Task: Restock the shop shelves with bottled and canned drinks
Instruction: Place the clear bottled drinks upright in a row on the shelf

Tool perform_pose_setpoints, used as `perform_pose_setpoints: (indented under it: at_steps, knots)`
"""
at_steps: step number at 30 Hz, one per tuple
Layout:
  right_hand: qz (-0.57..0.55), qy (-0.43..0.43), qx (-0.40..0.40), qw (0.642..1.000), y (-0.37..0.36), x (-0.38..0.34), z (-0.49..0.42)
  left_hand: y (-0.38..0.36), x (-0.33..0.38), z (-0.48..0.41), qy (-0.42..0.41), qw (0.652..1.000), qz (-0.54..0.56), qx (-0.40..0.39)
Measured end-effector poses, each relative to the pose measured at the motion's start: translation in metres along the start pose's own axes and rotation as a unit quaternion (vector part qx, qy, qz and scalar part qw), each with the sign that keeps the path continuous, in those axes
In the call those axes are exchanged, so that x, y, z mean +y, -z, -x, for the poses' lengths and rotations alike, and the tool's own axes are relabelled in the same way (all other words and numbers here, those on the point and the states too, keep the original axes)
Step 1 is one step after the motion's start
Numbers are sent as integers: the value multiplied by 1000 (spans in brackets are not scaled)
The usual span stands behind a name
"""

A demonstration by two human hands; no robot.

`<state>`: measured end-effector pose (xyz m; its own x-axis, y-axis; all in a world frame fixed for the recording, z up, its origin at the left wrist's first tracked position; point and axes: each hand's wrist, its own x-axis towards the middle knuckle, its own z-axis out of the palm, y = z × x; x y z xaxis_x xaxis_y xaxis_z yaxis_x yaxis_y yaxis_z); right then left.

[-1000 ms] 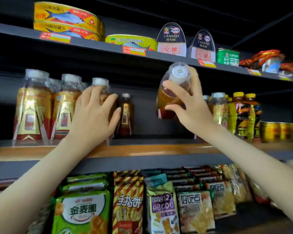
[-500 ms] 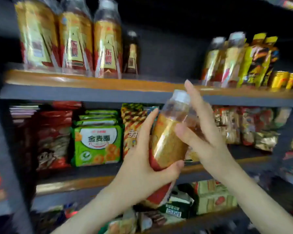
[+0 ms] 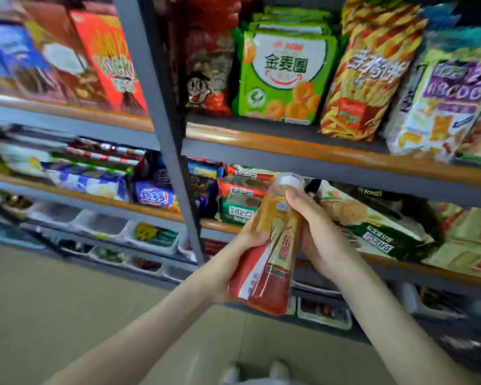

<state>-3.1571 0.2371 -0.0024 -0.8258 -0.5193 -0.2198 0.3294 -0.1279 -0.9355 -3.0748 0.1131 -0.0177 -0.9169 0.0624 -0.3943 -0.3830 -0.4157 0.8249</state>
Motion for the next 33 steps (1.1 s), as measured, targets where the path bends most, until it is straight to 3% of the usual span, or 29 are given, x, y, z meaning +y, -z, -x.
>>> perform_pose_setpoints:
  at_steps: [4,7,12,16,19,22,26,29,33]
  knots:
    - [118,-76,-19,990,-15,26,-18,22,-24,11,45,994,93,29]
    - [211,-99,-31,972,-19,42,-25,29,-28,12,25,994,64,81]
    - [332,-149,-63,929,-27,54,-19,31,-32,15,68,981,12,179]
    - [319,-200,-79,923,-37,61,-12,30,-33,15,53,975,-145,157]
    - [250,-217,-53,942,-36,61,-13,32,-30,15,34,967,-225,110]
    - [165,-221,-51,960,-26,58,-16,36,-17,21,18,975,-195,105]
    - [78,-191,-80,975,-17,55,-15,49,-10,22,46,978,-116,165]
    - [34,-189,-104,976,-22,57,-13,57,-14,20,117,987,-34,105]
    - [51,-187,-150,969,-21,59,-13,62,-19,17,104,993,-49,41]
